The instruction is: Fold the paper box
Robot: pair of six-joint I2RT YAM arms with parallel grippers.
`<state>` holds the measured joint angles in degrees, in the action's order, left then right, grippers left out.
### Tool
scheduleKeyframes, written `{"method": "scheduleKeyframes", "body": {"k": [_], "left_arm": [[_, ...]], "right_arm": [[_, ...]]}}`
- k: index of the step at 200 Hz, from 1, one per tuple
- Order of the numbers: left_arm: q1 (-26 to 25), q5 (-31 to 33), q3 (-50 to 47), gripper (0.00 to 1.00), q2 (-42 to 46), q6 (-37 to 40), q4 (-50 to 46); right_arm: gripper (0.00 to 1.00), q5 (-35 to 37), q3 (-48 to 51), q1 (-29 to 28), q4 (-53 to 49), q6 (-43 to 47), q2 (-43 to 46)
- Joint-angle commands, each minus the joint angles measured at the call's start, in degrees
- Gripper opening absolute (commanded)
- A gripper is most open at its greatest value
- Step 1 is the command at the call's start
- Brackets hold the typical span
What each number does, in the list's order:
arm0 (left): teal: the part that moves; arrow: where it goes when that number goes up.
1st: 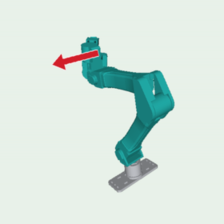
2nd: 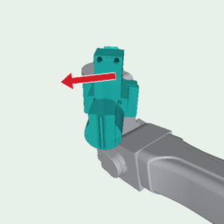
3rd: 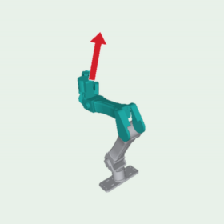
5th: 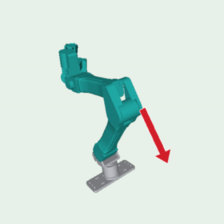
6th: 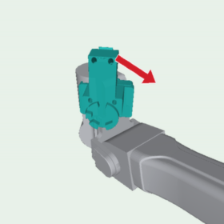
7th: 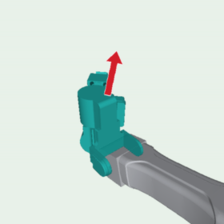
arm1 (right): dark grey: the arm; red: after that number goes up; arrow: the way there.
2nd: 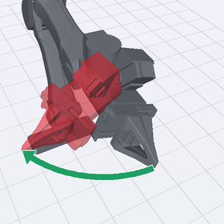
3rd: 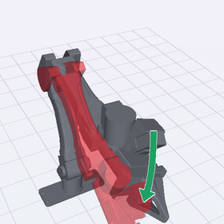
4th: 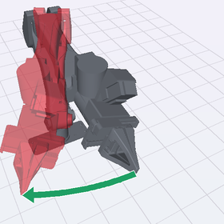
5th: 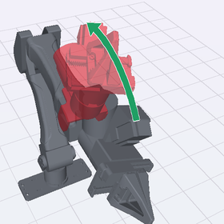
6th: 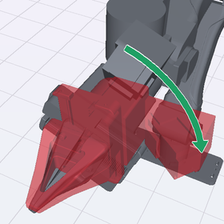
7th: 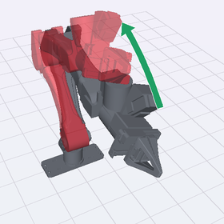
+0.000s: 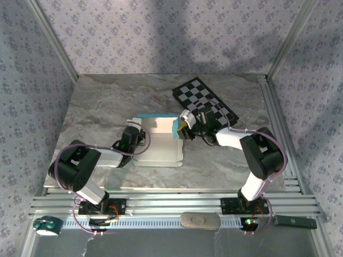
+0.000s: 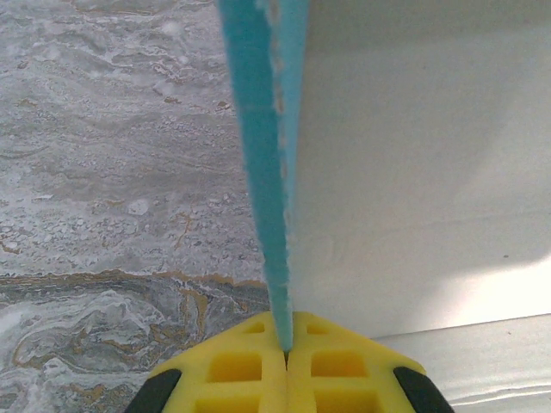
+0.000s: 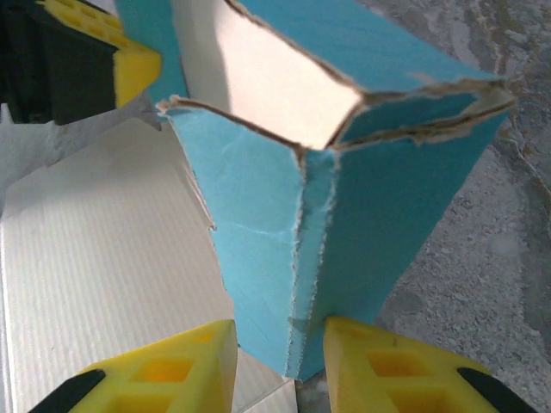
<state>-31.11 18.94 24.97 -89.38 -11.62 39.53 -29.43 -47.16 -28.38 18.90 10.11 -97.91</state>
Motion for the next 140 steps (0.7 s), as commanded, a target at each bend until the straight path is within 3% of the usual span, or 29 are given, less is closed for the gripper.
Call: {"method": "scheduleKeyframes", "body": {"k": [1, 49, 84, 140], "left_arm": [[0.0, -1.2, 0.7, 0.0, -1.0, -0.2, -0.2], [0.0, -1.1, 0.3, 0.0, 0.2, -0.4, -0.6], [-0.1, -0.9, 0.3, 0.0, 0.3, -0.5, -0.7], [-0.1, -1.0, 0.3, 0.0, 1.2, -0.4, -1.4]], "right_arm": [[0.32, 4.2, 0.7, -1.9, 3.7, -3.0, 0.2], [0.28, 11.3, 0.4, -4.1, 5.0, -5.5, 0.3], [0.28, 19.7, 1.6, -6.6, 7.6, -7.2, 1.2], [0.32, 26.5, 3.0, -8.9, 11.0, -9.3, 1.3]]}}
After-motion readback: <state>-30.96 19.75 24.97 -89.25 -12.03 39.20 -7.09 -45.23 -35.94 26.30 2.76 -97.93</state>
